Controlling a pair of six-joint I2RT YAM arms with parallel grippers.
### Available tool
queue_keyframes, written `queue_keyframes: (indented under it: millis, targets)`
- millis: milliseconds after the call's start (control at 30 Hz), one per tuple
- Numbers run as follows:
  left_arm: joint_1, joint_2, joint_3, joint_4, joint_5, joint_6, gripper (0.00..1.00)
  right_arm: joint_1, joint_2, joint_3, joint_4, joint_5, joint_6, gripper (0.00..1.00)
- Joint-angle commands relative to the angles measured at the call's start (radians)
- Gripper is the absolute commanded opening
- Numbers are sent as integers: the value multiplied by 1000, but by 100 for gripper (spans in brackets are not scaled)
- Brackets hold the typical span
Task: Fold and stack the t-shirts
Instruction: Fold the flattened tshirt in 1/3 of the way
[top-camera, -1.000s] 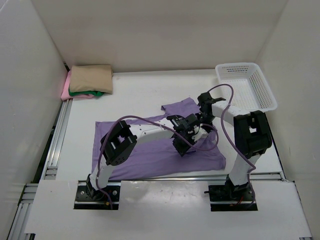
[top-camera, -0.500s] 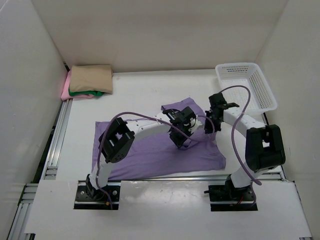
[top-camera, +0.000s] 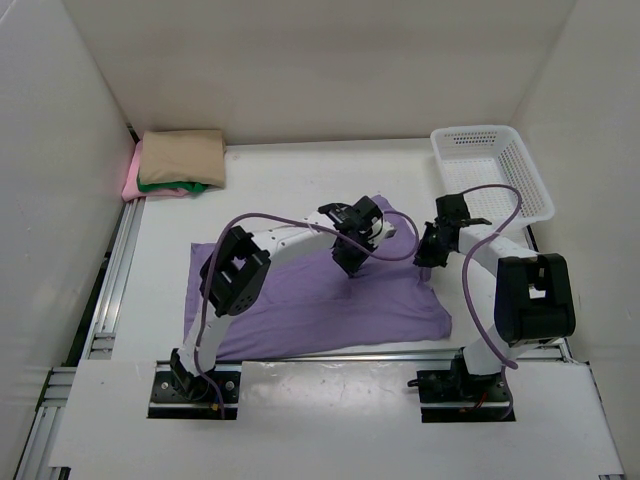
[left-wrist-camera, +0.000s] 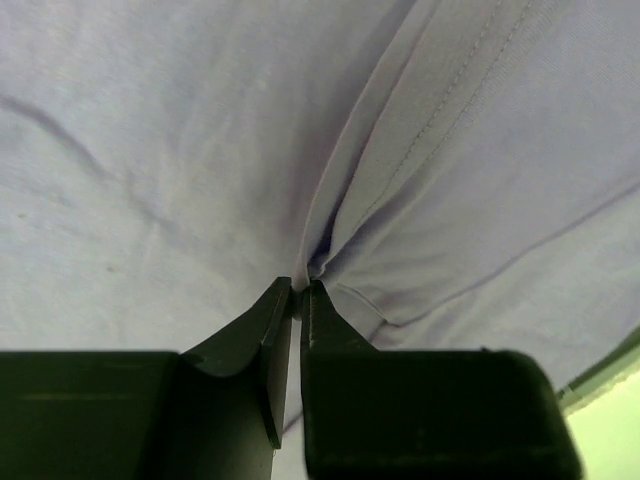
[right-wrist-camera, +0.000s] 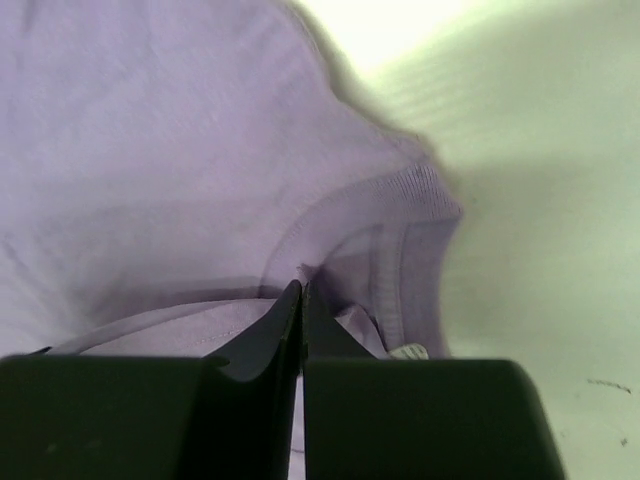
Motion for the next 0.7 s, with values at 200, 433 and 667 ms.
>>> queue_keyframes:
  millis: [200,433,667]
  targets:
    - [24,46,68,-3,-37,0,21,-10,-29,-20,125,-11,65,1]
    - [24,55,77,-12,-80,0,29,-10,0,7,148,-32,65,10]
    - [24,24,86,-12,-206,0,64,-10,-71,7,138,45,43,23]
